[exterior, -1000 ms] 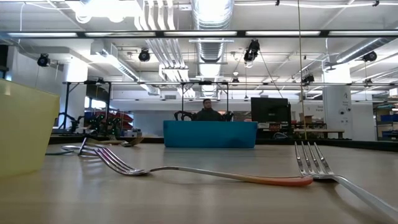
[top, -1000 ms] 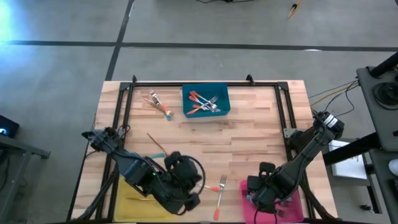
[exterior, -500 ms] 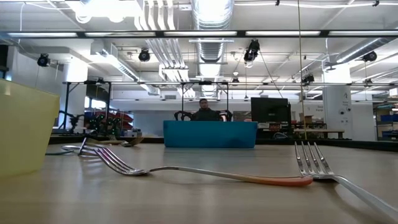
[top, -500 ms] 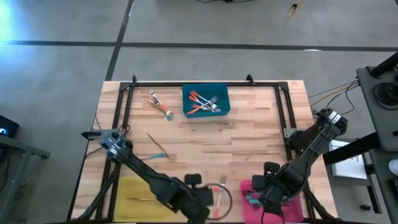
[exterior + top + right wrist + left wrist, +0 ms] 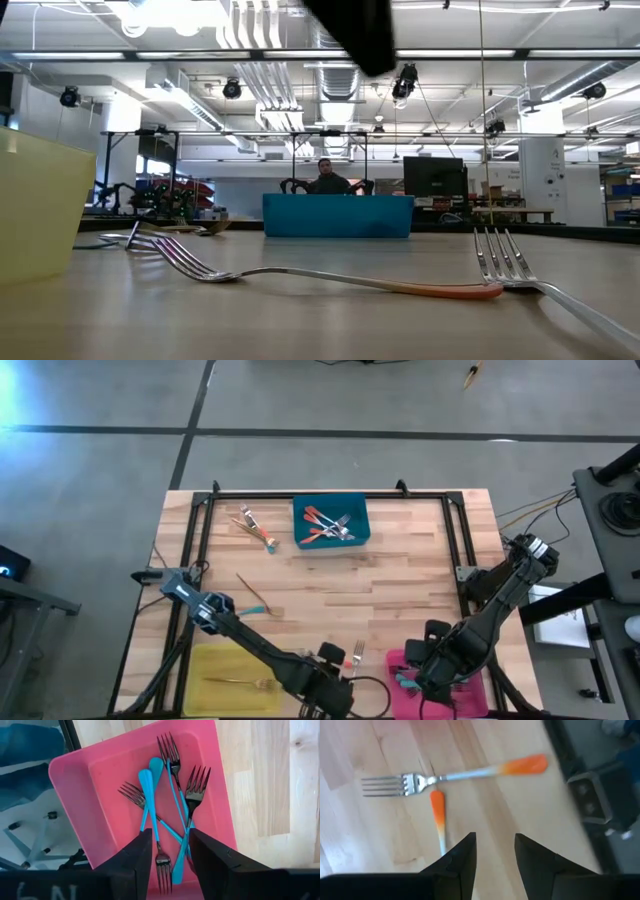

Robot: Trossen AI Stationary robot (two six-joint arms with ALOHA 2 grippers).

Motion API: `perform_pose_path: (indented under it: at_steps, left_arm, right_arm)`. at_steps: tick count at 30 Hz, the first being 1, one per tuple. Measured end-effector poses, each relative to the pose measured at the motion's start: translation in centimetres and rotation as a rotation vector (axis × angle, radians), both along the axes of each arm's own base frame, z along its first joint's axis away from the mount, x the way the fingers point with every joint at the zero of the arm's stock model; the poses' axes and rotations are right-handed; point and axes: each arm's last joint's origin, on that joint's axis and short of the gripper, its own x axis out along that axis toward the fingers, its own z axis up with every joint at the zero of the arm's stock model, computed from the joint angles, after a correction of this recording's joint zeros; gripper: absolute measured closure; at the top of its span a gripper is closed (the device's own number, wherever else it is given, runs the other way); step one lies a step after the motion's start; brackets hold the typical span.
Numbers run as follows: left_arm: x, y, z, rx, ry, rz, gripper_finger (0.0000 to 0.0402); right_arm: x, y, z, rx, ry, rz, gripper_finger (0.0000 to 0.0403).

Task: Sort silverware by color (type)
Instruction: Put the orange fork into the blue bin

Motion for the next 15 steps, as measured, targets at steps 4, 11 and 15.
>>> perform_pose_path:
  at_steps: [4,11,15]
  left_arm:
    - [0.6,1.3,-1.7,0.069,0.076,-0.039,0.0286]
    - [1.8,3.6,-3.0,0.12,0.136,-0.066,0.031]
    - [2.1,4.6,-3.9,0.094,0.185,-0.056,0.0323]
  right_arm:
    - [0.1,0.0,0.0,0.0,-0.005,-0.021,0.0284]
    - [0.1,0.0,0.0,0.006,0.006,-0.083,0.0284]
    - [0.1,0.0,0.0,0.009,0.014,-0.122,0.0283]
